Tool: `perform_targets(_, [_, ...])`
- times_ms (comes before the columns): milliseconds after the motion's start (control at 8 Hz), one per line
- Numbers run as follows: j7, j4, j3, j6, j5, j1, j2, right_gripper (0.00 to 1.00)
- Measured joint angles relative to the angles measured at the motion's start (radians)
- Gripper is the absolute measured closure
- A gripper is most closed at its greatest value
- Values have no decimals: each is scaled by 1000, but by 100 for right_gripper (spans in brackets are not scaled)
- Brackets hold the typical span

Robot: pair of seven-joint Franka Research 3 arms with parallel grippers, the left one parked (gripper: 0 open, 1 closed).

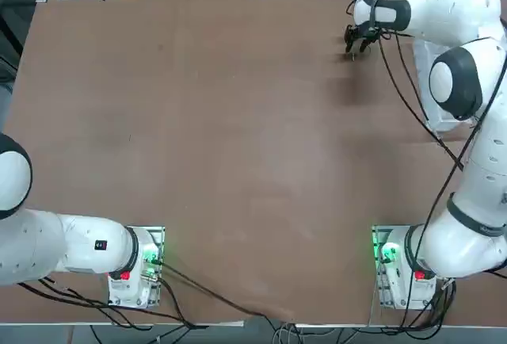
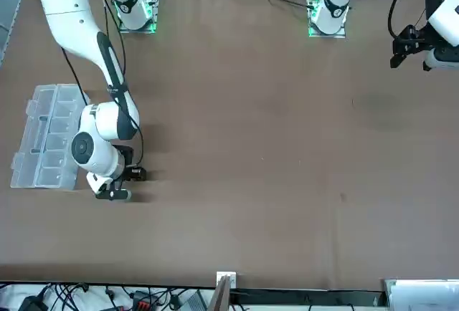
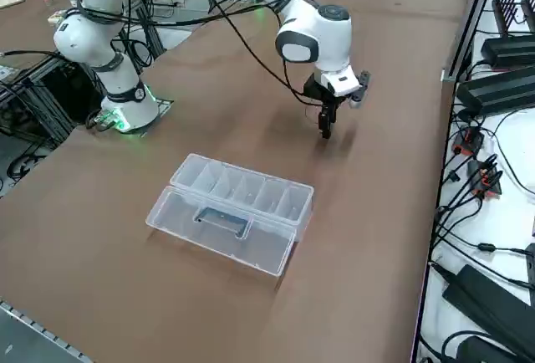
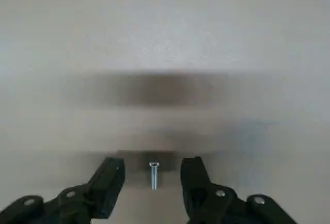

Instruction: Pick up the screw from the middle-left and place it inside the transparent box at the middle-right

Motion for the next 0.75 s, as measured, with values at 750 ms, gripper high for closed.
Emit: perform_targets(750, [0, -4, -2, 18, 0, 1, 18, 43])
